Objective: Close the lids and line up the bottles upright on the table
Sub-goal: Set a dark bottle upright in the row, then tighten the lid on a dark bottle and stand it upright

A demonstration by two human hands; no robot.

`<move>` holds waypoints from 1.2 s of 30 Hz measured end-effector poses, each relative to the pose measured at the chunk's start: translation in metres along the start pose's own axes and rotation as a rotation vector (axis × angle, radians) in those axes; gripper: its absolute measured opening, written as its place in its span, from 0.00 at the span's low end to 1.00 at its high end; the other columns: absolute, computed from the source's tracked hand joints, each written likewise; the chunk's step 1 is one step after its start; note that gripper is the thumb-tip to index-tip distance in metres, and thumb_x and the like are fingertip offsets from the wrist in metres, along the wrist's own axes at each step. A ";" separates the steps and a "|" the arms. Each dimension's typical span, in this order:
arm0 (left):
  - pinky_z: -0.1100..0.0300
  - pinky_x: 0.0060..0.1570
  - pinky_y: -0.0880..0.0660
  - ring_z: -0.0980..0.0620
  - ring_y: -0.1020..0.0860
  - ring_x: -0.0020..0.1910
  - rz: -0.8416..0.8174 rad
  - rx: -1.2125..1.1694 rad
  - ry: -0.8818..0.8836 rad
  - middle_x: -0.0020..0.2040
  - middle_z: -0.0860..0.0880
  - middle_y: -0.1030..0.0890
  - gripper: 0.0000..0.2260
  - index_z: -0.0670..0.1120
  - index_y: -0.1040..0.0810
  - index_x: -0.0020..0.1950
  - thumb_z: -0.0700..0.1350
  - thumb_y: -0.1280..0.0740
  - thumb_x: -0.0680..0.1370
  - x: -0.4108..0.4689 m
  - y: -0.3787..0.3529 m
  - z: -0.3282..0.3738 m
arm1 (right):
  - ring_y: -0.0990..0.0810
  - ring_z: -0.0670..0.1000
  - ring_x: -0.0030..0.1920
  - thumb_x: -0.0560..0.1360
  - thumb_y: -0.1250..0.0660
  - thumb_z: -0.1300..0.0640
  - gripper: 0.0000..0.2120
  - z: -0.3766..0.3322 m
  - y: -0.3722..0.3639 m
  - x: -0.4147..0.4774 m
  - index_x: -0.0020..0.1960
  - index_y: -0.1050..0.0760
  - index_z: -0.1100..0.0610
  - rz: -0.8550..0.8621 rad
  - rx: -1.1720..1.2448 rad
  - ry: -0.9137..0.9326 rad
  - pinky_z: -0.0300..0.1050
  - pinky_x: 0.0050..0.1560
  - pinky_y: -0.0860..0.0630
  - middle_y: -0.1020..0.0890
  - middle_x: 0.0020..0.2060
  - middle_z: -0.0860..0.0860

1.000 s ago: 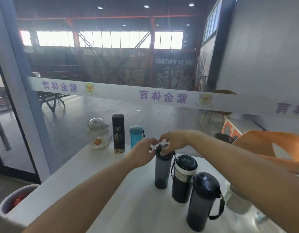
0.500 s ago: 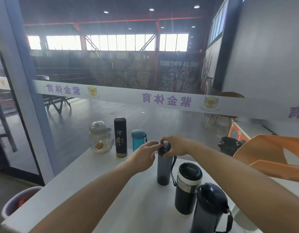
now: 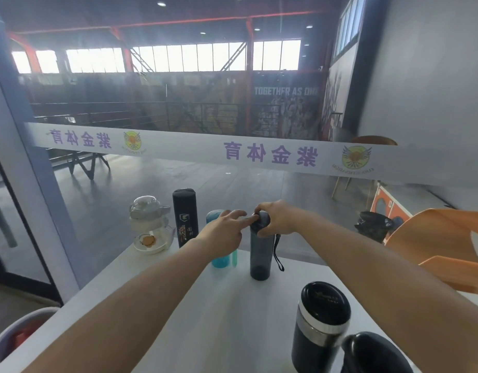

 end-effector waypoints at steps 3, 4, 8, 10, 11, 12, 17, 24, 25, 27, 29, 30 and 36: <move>0.48 0.70 0.32 0.45 0.34 0.71 0.007 0.013 -0.009 0.76 0.50 0.36 0.29 0.58 0.43 0.78 0.40 0.38 0.82 0.004 -0.002 -0.003 | 0.23 0.54 0.54 0.71 0.24 0.47 0.31 0.001 0.000 0.005 0.70 0.31 0.51 -0.009 0.003 -0.002 0.47 0.55 0.22 0.23 0.62 0.54; 0.48 0.70 0.31 0.45 0.34 0.71 0.008 0.008 -0.009 0.76 0.50 0.36 0.28 0.58 0.42 0.78 0.40 0.38 0.82 0.006 -0.003 -0.004 | 0.23 0.54 0.54 0.71 0.24 0.48 0.30 0.002 0.000 0.007 0.70 0.30 0.51 -0.013 0.007 -0.004 0.46 0.55 0.22 0.22 0.61 0.54; 0.51 0.69 0.30 0.47 0.32 0.68 0.038 0.016 -0.032 0.74 0.50 0.34 0.26 0.57 0.40 0.78 0.40 0.38 0.82 0.009 -0.001 -0.001 | 0.23 0.54 0.53 0.70 0.23 0.47 0.30 0.005 0.001 0.012 0.69 0.30 0.50 -0.033 -0.005 -0.026 0.46 0.52 0.21 0.22 0.59 0.53; 0.53 0.68 0.30 0.47 0.32 0.67 0.059 0.024 -0.047 0.73 0.50 0.32 0.25 0.56 0.38 0.77 0.41 0.38 0.82 0.011 0.001 0.001 | 0.22 0.54 0.54 0.69 0.23 0.47 0.31 0.008 0.001 0.014 0.68 0.29 0.49 -0.041 0.002 -0.041 0.48 0.55 0.20 0.22 0.59 0.53; 0.53 0.68 0.30 0.48 0.31 0.66 0.064 0.029 -0.049 0.73 0.50 0.32 0.25 0.56 0.38 0.77 0.41 0.38 0.82 0.012 0.002 0.002 | 0.22 0.54 0.54 0.69 0.23 0.47 0.30 0.008 0.001 0.014 0.68 0.29 0.49 -0.040 0.005 -0.043 0.48 0.55 0.20 0.22 0.60 0.53; 0.53 0.68 0.30 0.48 0.31 0.66 0.063 0.031 -0.045 0.73 0.50 0.32 0.24 0.56 0.37 0.77 0.41 0.38 0.82 0.013 0.001 0.002 | 0.23 0.54 0.54 0.70 0.23 0.47 0.31 0.009 0.000 0.013 0.69 0.29 0.49 -0.040 0.002 -0.047 0.48 0.56 0.20 0.22 0.61 0.53; 0.55 0.67 0.30 0.48 0.28 0.68 0.187 -0.001 -0.039 0.73 0.49 0.30 0.21 0.52 0.33 0.75 0.45 0.36 0.82 0.001 0.022 0.020 | 0.29 0.60 0.71 0.73 0.26 0.42 0.42 0.009 0.005 -0.007 0.79 0.43 0.49 -0.026 0.001 -0.050 0.55 0.68 0.29 0.31 0.75 0.55; 0.54 0.46 0.20 0.51 0.20 0.44 0.238 -0.168 -0.008 0.48 0.51 0.18 0.05 0.48 0.20 0.53 0.44 0.34 0.80 -0.036 0.057 0.071 | 0.20 0.55 0.48 0.80 0.39 0.55 0.13 0.003 0.051 -0.089 0.50 0.19 0.61 0.123 -0.170 -0.030 0.45 0.47 0.28 0.19 0.44 0.52; 0.53 0.45 0.20 0.51 0.20 0.43 0.217 -0.181 -0.006 0.47 0.51 0.18 0.04 0.49 0.20 0.51 0.44 0.34 0.79 -0.042 0.058 0.080 | 0.20 0.54 0.46 0.80 0.39 0.56 0.12 0.001 0.050 -0.103 0.49 0.18 0.62 0.094 -0.155 -0.043 0.46 0.47 0.27 0.18 0.44 0.53; 0.54 0.42 0.20 0.50 0.20 0.40 0.205 -0.189 -0.024 0.45 0.51 0.17 0.04 0.51 0.20 0.50 0.44 0.33 0.78 -0.055 0.059 0.098 | 0.18 0.54 0.43 0.78 0.38 0.56 0.13 -0.003 0.042 -0.129 0.48 0.18 0.61 0.000 -0.097 -0.081 0.45 0.48 0.24 0.15 0.44 0.54; 0.59 0.41 0.23 0.51 0.20 0.40 0.170 -0.231 -0.034 0.46 0.52 0.17 0.06 0.51 0.19 0.52 0.44 0.35 0.80 -0.070 0.056 0.114 | 0.16 0.54 0.47 0.76 0.36 0.46 0.16 -0.009 0.028 -0.153 0.52 0.18 0.58 -0.121 -0.060 -0.120 0.48 0.51 0.21 0.14 0.47 0.53; 0.61 0.42 0.23 0.53 0.20 0.40 0.141 -0.249 -0.038 0.47 0.52 0.17 0.07 0.51 0.19 0.54 0.45 0.36 0.81 -0.076 0.052 0.121 | 0.16 0.55 0.50 0.75 0.35 0.39 0.22 -0.013 0.021 -0.164 0.57 0.20 0.55 -0.182 -0.065 -0.136 0.50 0.54 0.20 0.15 0.52 0.52; 0.62 0.53 0.21 0.55 0.19 0.47 0.063 -0.318 0.009 0.53 0.53 0.17 0.09 0.50 0.19 0.60 0.46 0.37 0.82 -0.103 0.038 0.140 | 0.18 0.58 0.53 0.67 0.26 0.35 0.37 -0.023 -0.016 -0.207 0.70 0.31 0.49 -0.407 -0.092 -0.222 0.55 0.51 0.17 0.23 0.63 0.53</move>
Point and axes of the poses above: each hand's wrist, its own x-axis towards the middle knuckle, its own y-axis out of the back of the hand, z = x × y, the point moved 7 cm from there along x, towards the middle knuckle
